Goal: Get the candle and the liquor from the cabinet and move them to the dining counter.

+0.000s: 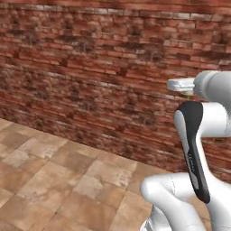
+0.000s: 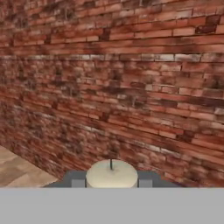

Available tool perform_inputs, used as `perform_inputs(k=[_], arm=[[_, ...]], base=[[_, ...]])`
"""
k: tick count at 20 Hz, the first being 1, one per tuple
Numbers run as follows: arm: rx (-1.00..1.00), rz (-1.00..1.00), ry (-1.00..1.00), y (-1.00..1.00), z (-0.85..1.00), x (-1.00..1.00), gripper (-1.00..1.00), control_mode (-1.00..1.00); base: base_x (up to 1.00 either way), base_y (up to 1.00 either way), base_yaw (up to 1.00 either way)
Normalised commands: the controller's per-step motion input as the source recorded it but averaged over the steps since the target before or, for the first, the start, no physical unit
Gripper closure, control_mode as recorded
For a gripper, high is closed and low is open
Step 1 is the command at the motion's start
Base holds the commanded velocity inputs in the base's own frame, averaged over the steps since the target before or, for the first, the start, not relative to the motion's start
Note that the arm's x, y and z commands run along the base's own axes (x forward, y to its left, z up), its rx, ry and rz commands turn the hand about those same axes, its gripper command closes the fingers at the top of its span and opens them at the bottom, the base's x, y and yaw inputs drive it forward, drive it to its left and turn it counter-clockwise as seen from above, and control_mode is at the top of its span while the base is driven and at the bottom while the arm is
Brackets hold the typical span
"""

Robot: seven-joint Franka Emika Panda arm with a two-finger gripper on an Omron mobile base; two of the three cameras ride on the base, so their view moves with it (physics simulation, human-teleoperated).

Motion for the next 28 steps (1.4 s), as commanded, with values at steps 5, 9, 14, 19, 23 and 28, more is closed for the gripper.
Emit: perform_inputs(k=[5,9,14,19,23,28], arm=[[0.0,0.0,0.0,0.0,0.0,0.0,1.0,1.0],[0.0,0.0,0.0,0.0,0.0,0.0,1.0,1.0],[0.0,0.0,0.0,0.0,0.0,0.0,1.0,1.0],[0.0,0.0,0.0,0.0,0.0,0.0,1.0,1.0],[0.0,0.0,0.0,0.0,0.0,0.0,1.0,1.0],[0.0,0.0,0.0,0.0,0.0,0.0,1.0,1.0]], base=[[0.85,-0.17,0.81],[0.73,-0.19,0.83],[0.71,-0.21,0.84],[0.96,-0.27,0.75],[0.92,-0.39,0.72],[0.99,-0.48,0.57]])
